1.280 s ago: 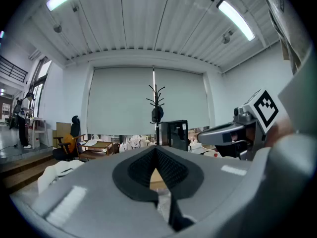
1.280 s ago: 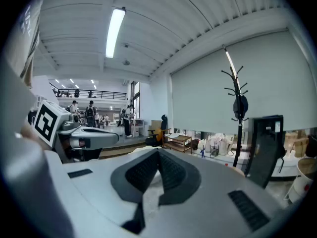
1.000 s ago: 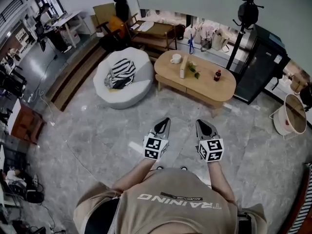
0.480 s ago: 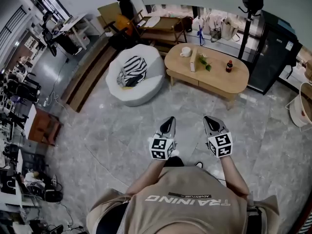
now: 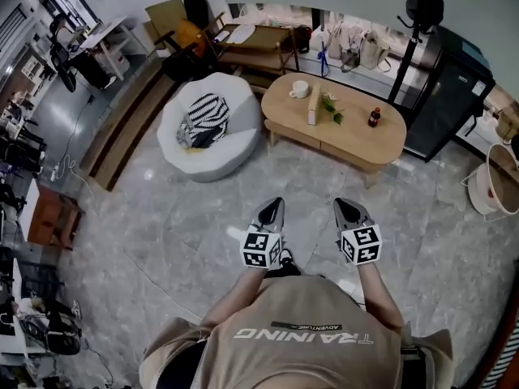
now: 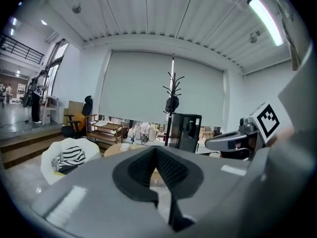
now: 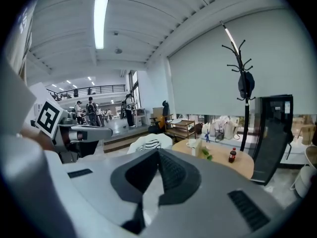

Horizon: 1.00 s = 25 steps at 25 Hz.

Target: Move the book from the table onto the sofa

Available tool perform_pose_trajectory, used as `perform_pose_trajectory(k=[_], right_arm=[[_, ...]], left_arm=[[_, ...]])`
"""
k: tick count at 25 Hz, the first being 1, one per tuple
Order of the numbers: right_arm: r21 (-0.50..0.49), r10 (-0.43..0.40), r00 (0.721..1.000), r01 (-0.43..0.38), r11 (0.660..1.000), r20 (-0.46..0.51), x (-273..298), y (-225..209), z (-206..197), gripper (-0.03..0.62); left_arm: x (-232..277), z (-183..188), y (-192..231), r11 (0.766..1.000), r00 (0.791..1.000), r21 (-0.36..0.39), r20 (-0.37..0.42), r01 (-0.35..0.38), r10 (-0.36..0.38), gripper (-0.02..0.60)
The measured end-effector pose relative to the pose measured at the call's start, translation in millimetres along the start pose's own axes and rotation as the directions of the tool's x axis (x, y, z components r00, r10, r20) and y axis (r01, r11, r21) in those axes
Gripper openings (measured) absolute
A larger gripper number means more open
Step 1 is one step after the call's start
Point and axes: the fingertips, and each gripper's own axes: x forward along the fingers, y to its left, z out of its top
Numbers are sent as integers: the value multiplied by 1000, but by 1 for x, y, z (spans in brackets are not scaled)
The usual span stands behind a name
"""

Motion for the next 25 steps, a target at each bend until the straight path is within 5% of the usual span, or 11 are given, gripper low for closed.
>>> perform_pose_trajectory(k=[6,16,25], right_arm=[[-82,-5,998,0,997,-61,52,-2,17,3],[-24,-22,997,20,1000,-69,109,1,25,3],[35,-104,990,108,994,-90,119,-49,25,3]], left_arm=[[38,25,33,997,999,68,22,48,-49,-9],[84,25,105,997,997,-14,-12,81,-81,-9],[120,26,97,990,991,-52,-27,132,-133,-9]])
